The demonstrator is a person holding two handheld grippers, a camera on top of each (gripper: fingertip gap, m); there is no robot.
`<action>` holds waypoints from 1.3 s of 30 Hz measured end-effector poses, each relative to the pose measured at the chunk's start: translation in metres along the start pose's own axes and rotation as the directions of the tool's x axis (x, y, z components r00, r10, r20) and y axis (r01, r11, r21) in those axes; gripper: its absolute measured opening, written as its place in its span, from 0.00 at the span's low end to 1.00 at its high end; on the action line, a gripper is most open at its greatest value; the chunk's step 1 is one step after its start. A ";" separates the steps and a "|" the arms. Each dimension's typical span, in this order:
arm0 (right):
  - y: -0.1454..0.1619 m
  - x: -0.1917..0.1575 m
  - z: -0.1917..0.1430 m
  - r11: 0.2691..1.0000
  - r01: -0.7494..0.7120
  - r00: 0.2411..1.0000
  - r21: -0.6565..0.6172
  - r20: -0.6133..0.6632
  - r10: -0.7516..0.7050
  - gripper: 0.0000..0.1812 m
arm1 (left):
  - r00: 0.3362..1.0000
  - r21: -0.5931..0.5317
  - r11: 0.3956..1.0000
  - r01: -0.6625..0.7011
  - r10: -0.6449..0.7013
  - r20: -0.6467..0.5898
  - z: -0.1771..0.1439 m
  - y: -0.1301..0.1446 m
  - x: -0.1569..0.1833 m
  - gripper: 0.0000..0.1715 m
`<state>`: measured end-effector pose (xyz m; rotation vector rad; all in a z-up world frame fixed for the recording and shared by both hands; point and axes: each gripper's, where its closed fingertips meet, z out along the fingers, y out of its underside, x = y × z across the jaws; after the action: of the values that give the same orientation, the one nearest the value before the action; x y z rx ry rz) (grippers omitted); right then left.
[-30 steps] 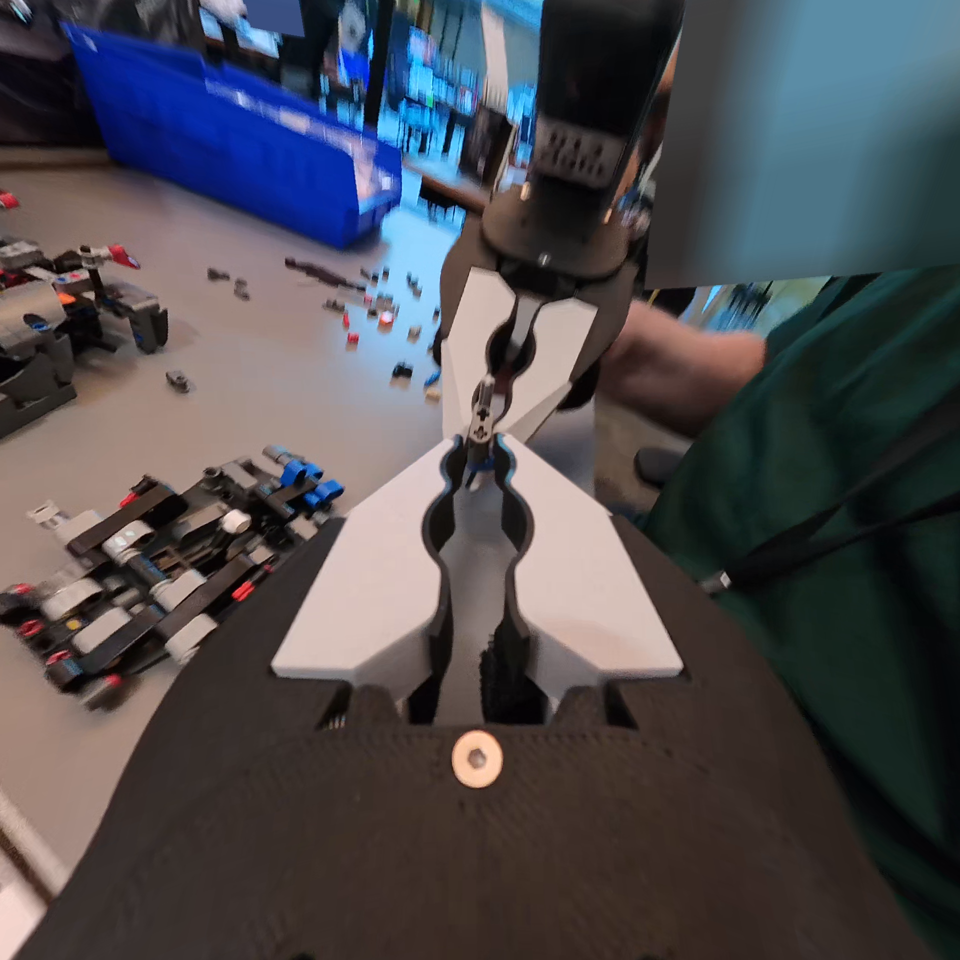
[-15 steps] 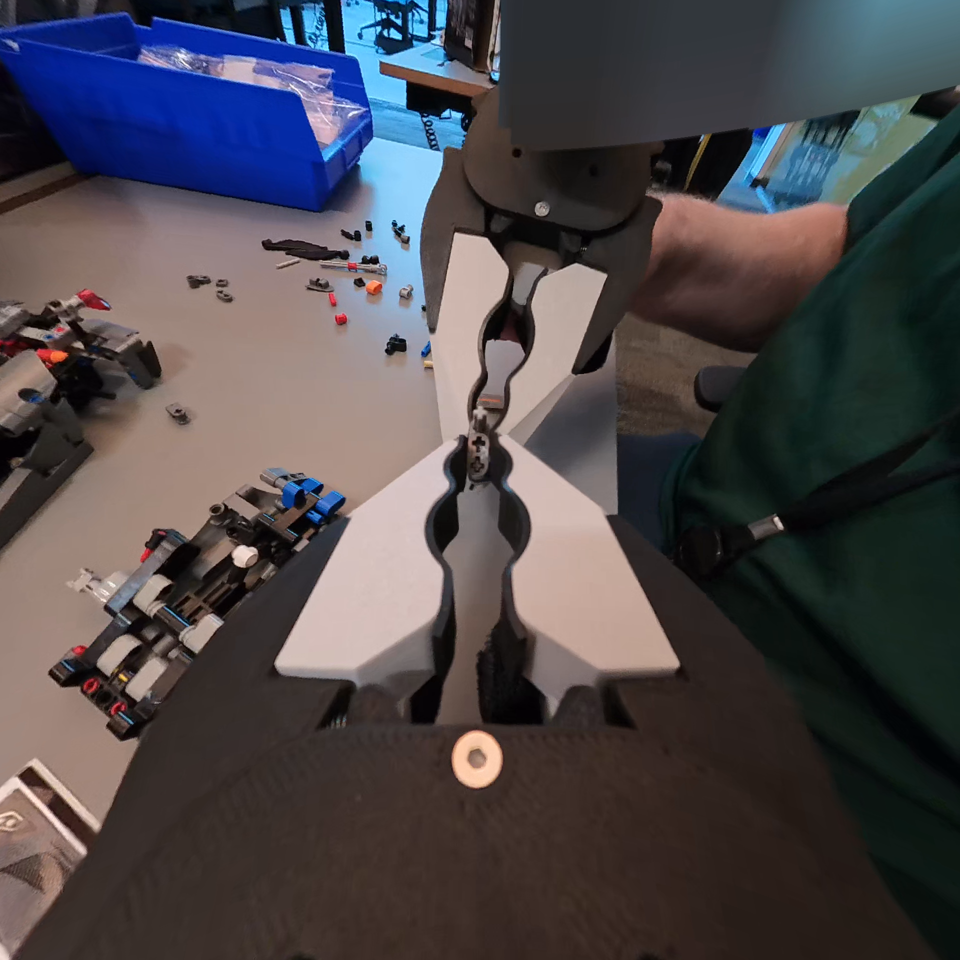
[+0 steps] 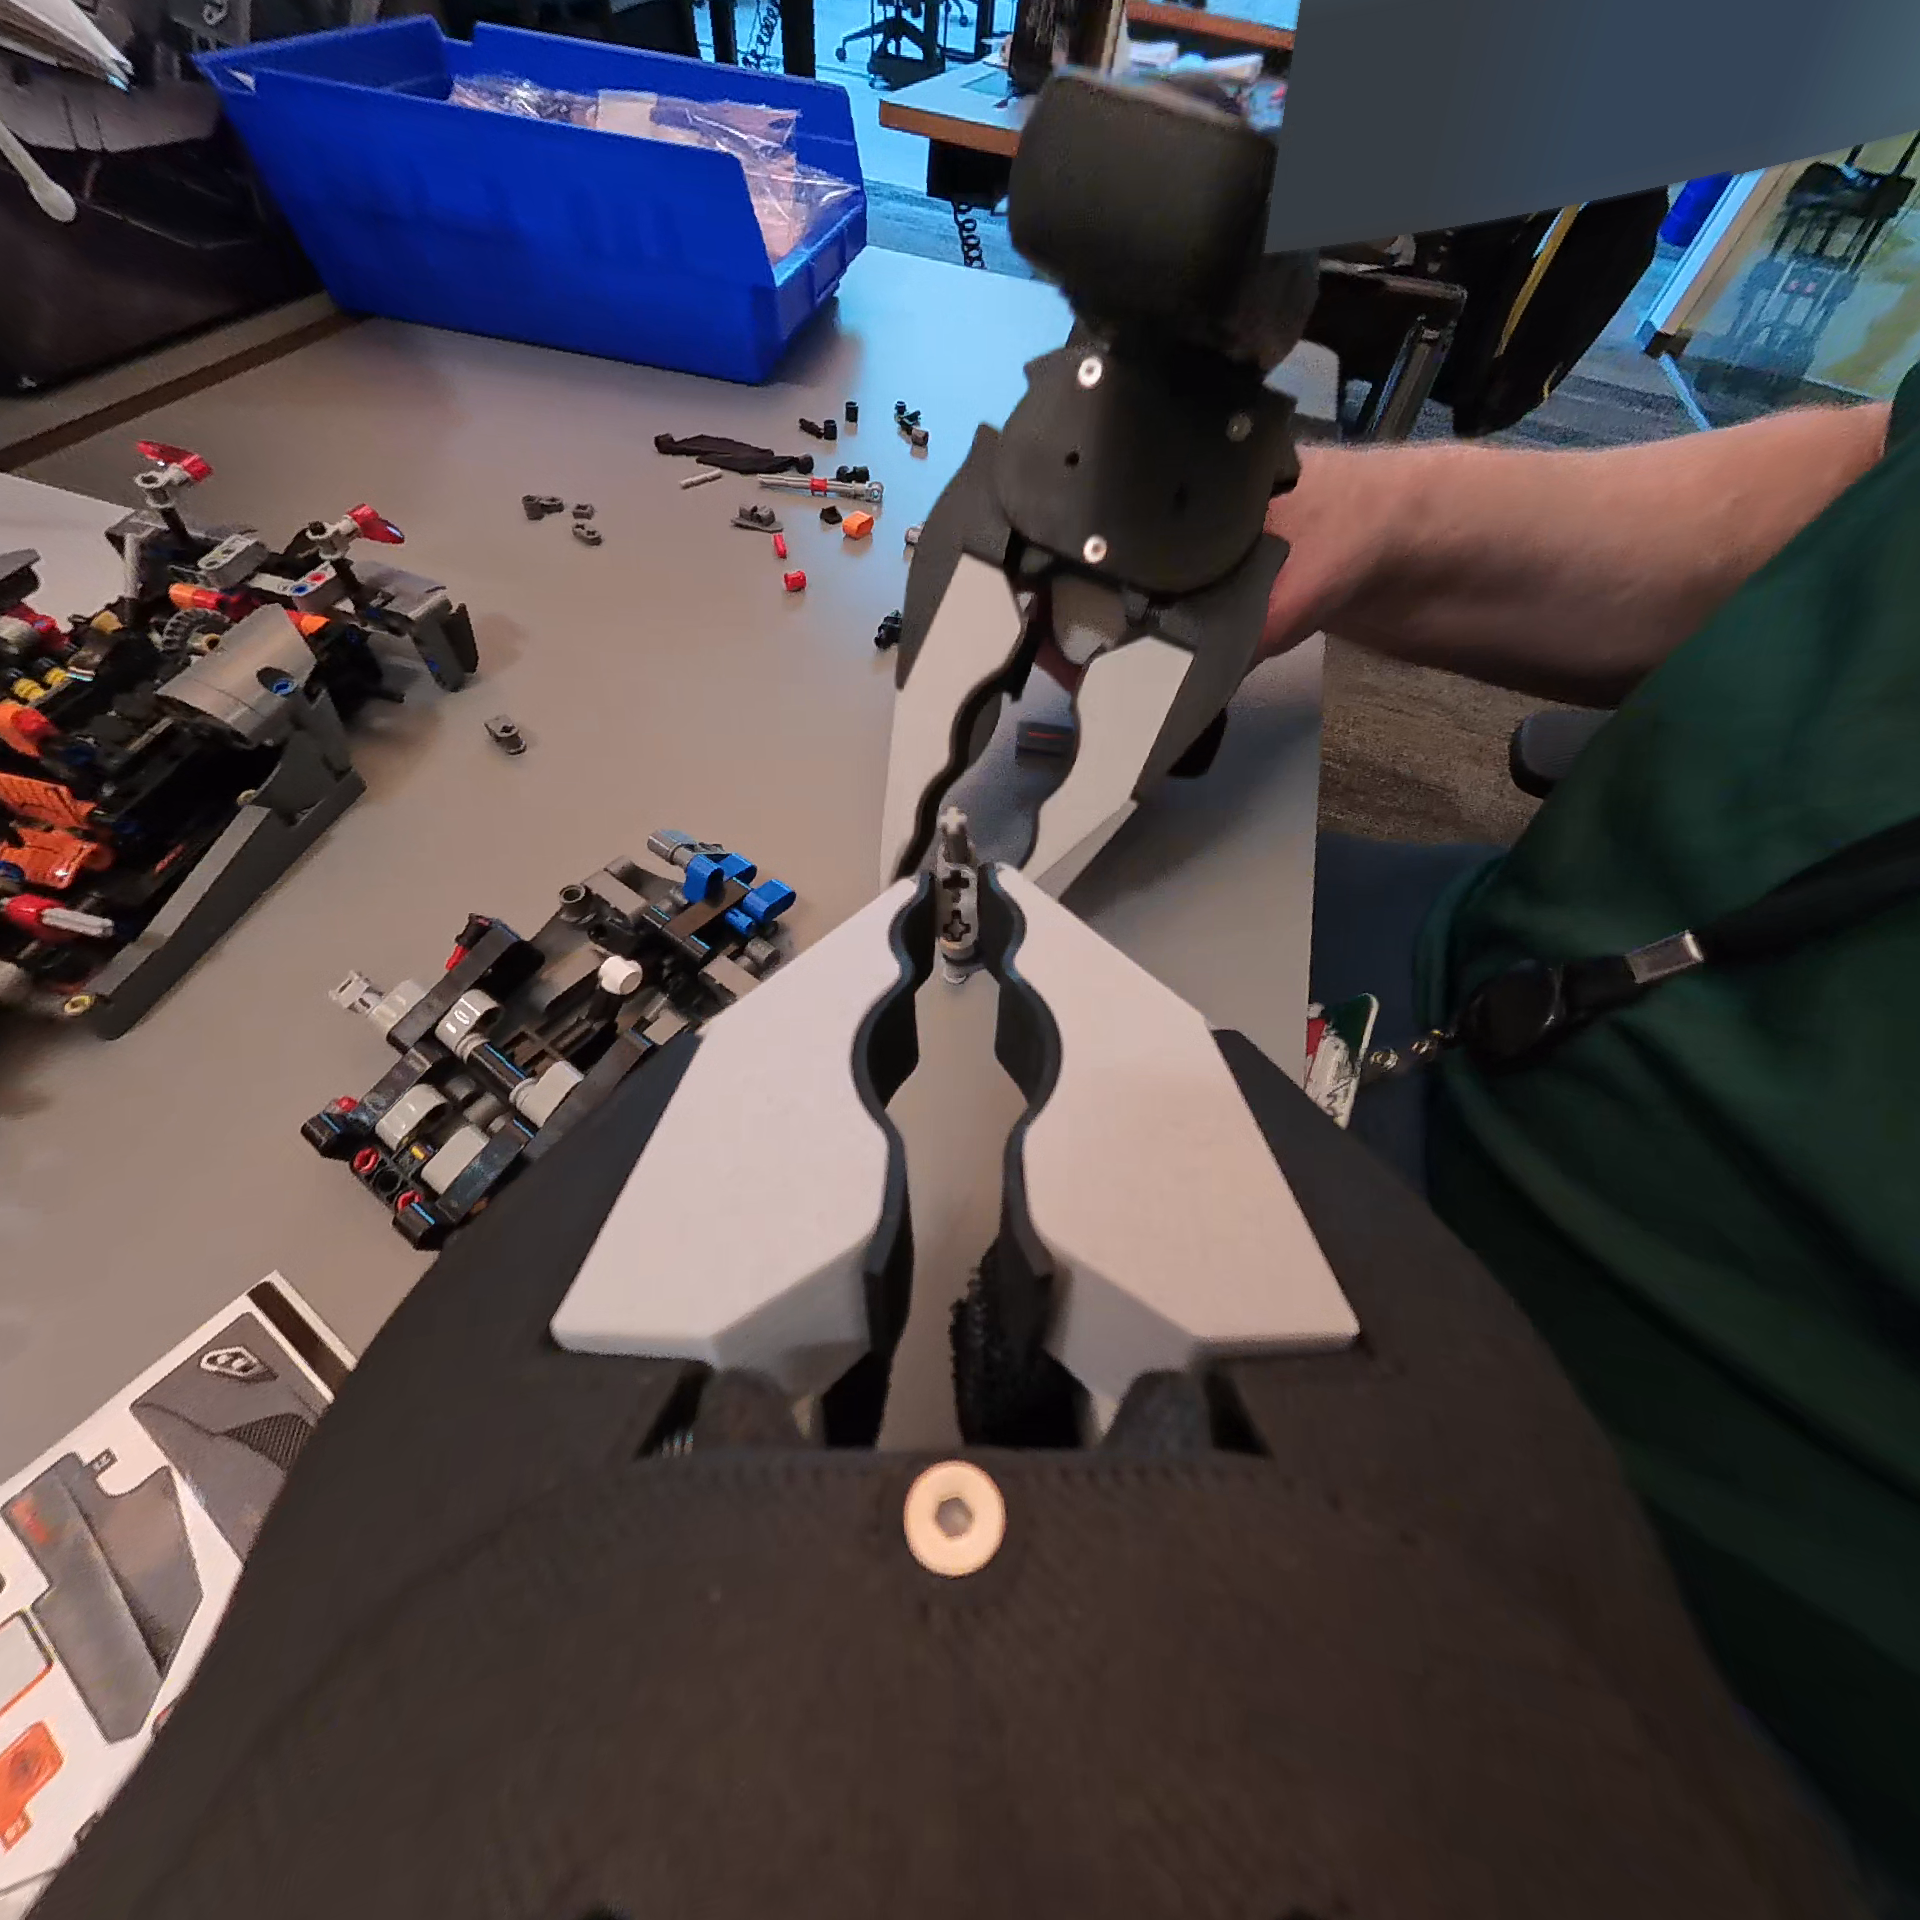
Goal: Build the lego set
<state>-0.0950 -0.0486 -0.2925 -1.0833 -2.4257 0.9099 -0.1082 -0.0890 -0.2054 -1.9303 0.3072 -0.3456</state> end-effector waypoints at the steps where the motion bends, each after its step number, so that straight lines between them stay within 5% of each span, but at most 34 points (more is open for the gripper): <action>1: -0.002 -0.001 0.003 1.000 0.000 1.000 0.007 0.010 0.000 0.14 | 1.000 0.004 1.000 0.002 -0.002 -0.001 0.000 0.000 0.000 0.03; 5: -0.007 -0.008 0.007 1.000 0.022 0.997 -0.001 0.071 -0.021 0.02 | 1.000 -0.001 1.000 0.003 -0.003 -0.002 -0.001 0.001 0.001 0.03; 13: -0.011 -0.029 0.010 0.983 0.184 0.956 0.000 0.230 -0.180 0.07 | 1.000 -0.022 1.000 -0.005 0.005 -0.008 -0.003 0.006 0.002 0.03; 15: -0.011 -0.025 0.009 0.986 0.165 0.959 -0.014 0.234 -0.157 0.18 | 1.000 -0.026 1.000 -0.002 0.002 -0.013 -0.003 0.006 0.002 0.03; 24: 0.004 -0.012 -0.025 0.998 0.044 0.983 0.037 0.175 -0.049 0.14 | 0.999 -0.057 0.998 -0.026 0.024 -0.029 0.010 0.006 0.005 0.03; 39: 0.005 -0.027 -0.006 0.999 -0.018 0.988 0.028 0.152 0.014 0.13 | 0.999 -0.103 0.994 -0.022 0.018 -0.040 0.013 0.019 -0.001 0.03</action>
<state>-0.0709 -0.0638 -0.2924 -1.0599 -2.5200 1.0658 -0.1048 -0.0843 -0.2275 -2.0224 0.3758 -0.3603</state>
